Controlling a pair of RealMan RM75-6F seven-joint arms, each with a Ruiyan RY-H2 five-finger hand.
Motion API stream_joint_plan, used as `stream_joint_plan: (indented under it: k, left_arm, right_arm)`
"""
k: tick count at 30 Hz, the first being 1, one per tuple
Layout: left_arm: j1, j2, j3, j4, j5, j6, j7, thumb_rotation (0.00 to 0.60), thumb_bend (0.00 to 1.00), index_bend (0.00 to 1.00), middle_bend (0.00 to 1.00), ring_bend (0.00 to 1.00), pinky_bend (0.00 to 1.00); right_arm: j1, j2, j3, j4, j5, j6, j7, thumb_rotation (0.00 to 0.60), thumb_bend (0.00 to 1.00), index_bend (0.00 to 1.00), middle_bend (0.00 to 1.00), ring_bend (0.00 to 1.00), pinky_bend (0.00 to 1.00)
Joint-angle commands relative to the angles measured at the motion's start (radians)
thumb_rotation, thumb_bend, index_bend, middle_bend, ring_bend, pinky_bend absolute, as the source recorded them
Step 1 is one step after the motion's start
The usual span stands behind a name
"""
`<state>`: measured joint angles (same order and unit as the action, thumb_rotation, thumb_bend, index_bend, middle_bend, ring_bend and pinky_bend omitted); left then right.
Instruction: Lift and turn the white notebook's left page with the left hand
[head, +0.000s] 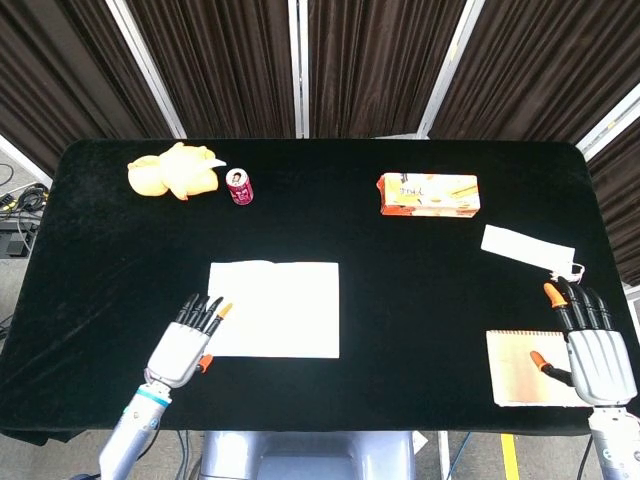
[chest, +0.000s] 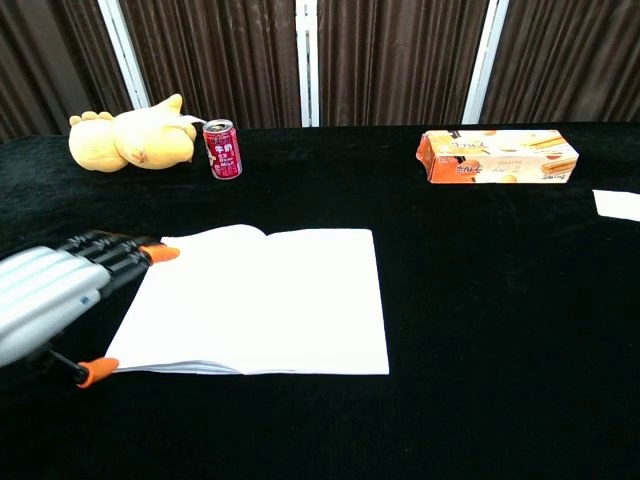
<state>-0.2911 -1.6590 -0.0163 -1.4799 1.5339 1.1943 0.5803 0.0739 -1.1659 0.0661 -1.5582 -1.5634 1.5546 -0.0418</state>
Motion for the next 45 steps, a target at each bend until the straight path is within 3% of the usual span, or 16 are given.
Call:
stream_joint_plan:
  k: [1, 22, 24, 31, 37, 45]
  left_arm:
    - [-0.009, -0.025, 0.0, 0.016, -0.014, -0.014, 0.017, 0.6, 0.29, 0.0, 0.0, 0.0, 0.0]
    - [-0.031, -0.124, -0.003, 0.142, -0.042, -0.007, 0.041, 0.6, 0.31, 0.0, 0.0, 0.0, 0.0]
    - [-0.034, -0.134, -0.003, 0.156, -0.034, 0.002, 0.042, 0.6, 0.33, 0.0, 0.0, 0.0, 0.0]
    - [-0.041, -0.159, 0.007, 0.199, 0.004, 0.037, 0.029, 0.6, 0.59, 0.0, 0.0, 0.0, 0.0]
    - [-0.042, -0.156, 0.024, 0.195, 0.06, 0.091, 0.023, 0.6, 0.6, 0.0, 0.0, 0.0, 0.0]
    - [-0.038, -0.099, 0.031, 0.09, 0.084, 0.122, 0.078, 0.6, 0.6, 0.0, 0.0, 0.0, 0.0]
  right_arm:
    - [-0.001, 0.001, 0.001, -0.001, 0.001, 0.001, 0.003, 0.6, 0.06, 0.02, 0.0, 0.0, 0.0]
    - [-0.001, 0.016, -0.007, -0.026, -0.015, -0.002, 0.038, 0.6, 0.06, 0.03, 0.0, 0.0, 0.0]
    - [-0.001, 0.017, -0.008, -0.027, -0.015, -0.002, 0.04, 0.6, 0.06, 0.03, 0.0, 0.0, 0.0]
    - [-0.002, 0.02, -0.01, -0.031, -0.021, -0.001, 0.05, 0.6, 0.06, 0.02, 0.0, 0.0, 0.0]
    - [-0.002, 0.017, -0.013, -0.03, -0.021, -0.006, 0.047, 0.6, 0.06, 0.03, 0.0, 0.0, 0.0]
    - [-0.002, 0.016, -0.013, -0.032, -0.019, -0.008, 0.045, 0.6, 0.06, 0.03, 0.0, 0.0, 0.0]
